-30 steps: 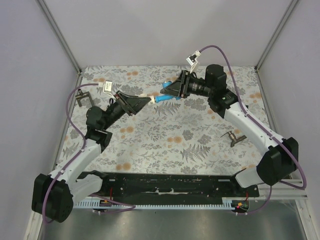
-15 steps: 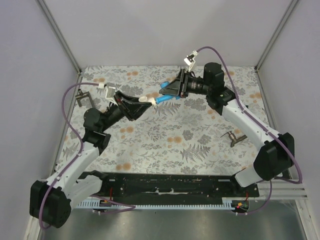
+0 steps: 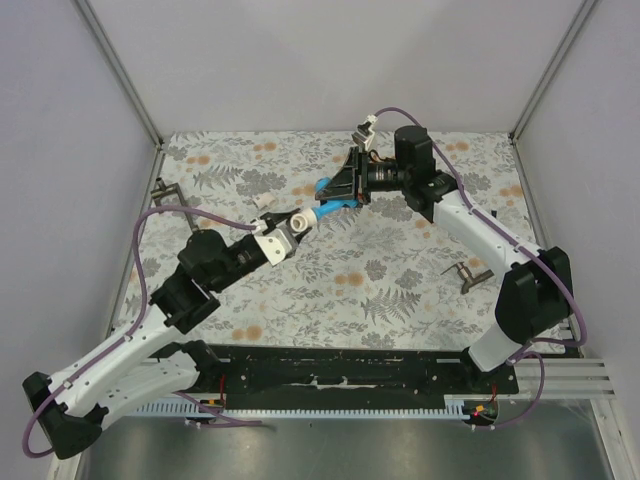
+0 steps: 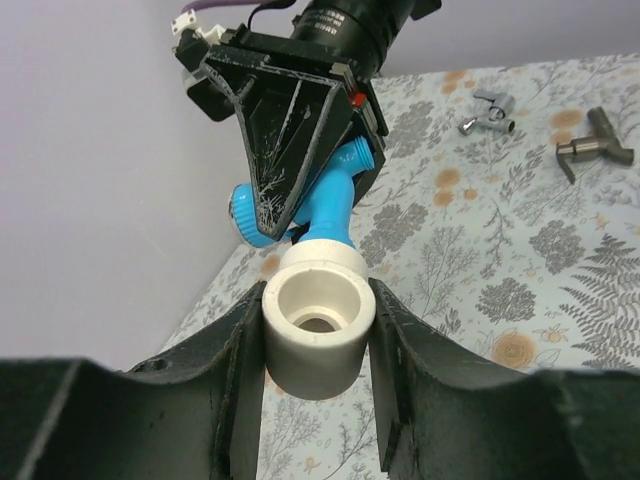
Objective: Install the water faucets
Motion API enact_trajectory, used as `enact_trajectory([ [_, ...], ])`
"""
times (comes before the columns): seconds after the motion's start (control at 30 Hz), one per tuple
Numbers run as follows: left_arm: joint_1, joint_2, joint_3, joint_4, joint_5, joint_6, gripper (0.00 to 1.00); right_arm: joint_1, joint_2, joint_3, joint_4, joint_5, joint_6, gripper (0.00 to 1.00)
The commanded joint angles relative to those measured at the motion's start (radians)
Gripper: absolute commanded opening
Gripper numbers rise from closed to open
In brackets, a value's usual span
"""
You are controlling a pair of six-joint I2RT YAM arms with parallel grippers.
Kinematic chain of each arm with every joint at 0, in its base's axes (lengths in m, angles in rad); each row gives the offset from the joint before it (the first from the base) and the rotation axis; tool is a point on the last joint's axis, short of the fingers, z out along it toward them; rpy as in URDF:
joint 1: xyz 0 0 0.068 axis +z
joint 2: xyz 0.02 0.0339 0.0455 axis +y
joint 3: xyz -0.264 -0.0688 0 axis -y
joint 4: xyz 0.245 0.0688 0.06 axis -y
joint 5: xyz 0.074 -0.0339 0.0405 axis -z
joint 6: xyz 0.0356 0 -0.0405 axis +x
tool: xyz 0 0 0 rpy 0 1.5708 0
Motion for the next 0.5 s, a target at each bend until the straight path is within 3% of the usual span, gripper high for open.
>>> enact_trajectory([
  [0.0,-0.016,0.023,-0.014,0.021,-0.13,0.067,0.4,0.022,-0.002,0.088,-0.011,0.031,-0.055,0.0],
  [0.1,-0.015,0.019,0.001,0.024,-0.174,-0.167,0.72,0.01,-0.007,0.117,-0.04,0.071,-0.174,0.0],
  [0.2,-0.015,0.019,0.019,-0.011,-0.242,-0.429,0.87,0.004,-0.022,0.118,-0.037,0.152,-0.302,0.0],
  [0.3,0.001,0.026,0.056,-0.048,-0.268,-0.693,0.89,0.004,-0.05,0.081,0.02,0.233,-0.405,0.0],
  [0.47,0.072,0.043,0.13,-0.162,-0.309,-1.017,0.92,0.004,-0.123,-0.068,0.297,0.355,-0.487,0.0],
])
